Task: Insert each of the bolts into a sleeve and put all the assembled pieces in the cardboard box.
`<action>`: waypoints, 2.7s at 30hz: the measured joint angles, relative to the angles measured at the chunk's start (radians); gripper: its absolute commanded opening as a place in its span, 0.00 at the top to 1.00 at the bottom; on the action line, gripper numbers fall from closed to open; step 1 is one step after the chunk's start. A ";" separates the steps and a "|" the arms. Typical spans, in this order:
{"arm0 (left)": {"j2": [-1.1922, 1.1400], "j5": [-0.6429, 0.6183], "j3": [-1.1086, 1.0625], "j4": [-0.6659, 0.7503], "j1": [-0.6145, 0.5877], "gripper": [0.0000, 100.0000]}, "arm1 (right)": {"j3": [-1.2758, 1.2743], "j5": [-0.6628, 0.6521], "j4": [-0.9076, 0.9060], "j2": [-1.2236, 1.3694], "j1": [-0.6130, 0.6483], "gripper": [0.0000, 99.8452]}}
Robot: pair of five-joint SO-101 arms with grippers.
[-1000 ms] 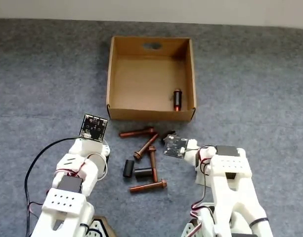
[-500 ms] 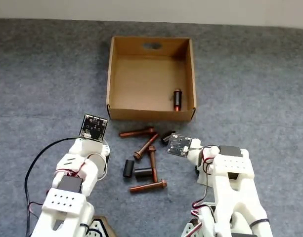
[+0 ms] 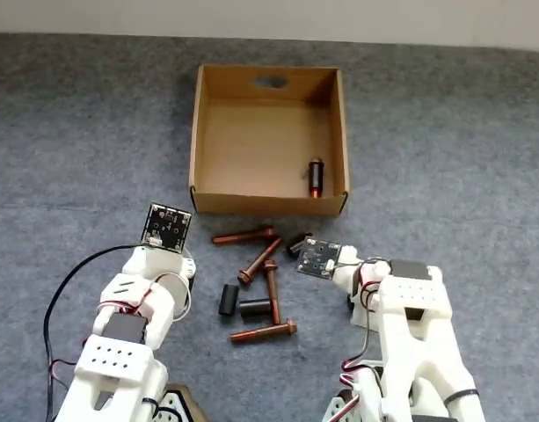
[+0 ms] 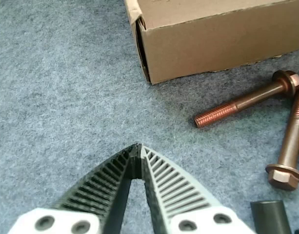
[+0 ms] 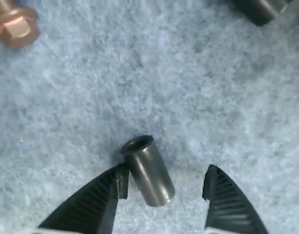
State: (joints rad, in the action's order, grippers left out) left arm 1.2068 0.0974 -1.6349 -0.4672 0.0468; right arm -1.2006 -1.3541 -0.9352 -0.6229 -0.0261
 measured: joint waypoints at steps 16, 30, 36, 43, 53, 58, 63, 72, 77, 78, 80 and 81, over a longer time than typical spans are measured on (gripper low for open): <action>0.000 0.000 -0.017 0.000 0.000 0.99 | -0.089 0.008 0.112 -0.020 -0.005 0.99; 0.000 0.000 -0.017 0.000 0.000 0.99 | 0.002 0.921 0.063 -0.009 0.026 0.99; 0.000 0.000 -0.017 0.000 0.000 0.99 | 0.003 1.034 0.034 -0.009 0.063 0.86; 0.000 0.000 -0.017 0.000 0.000 0.99 | 0.005 1.043 -0.017 -0.009 0.066 0.84; 0.000 0.000 -0.017 0.000 0.000 0.99 | 0.044 1.023 0.066 0.104 0.060 0.93; 0.000 0.000 -0.017 0.000 0.000 0.99 | 0.180 0.996 0.023 0.308 0.055 0.93; 0.000 0.000 -0.017 0.000 0.000 0.99 | 0.279 0.993 -0.054 0.433 0.055 0.90; 0.000 0.000 -0.017 0.000 0.000 0.99 | 0.292 0.913 -0.112 0.450 0.072 0.77; 0.000 0.014 -0.017 0.000 0.000 0.99 | 0.288 0.907 -0.110 0.436 0.072 0.77; 0.000 0.034 -0.017 0.000 0.000 0.99 | 0.288 0.907 -0.109 0.408 0.072 0.77; 0.000 0.057 -0.017 0.000 0.000 0.99 | 0.276 0.907 -0.109 0.351 0.069 0.77; 0.000 0.060 -0.017 0.000 0.000 0.99 | 0.264 0.907 -0.109 0.313 0.063 0.77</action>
State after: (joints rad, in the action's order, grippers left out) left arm 1.2068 0.1573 -1.6517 -0.4672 0.0468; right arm -0.9367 -0.4473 -1.0441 -0.3099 0.0368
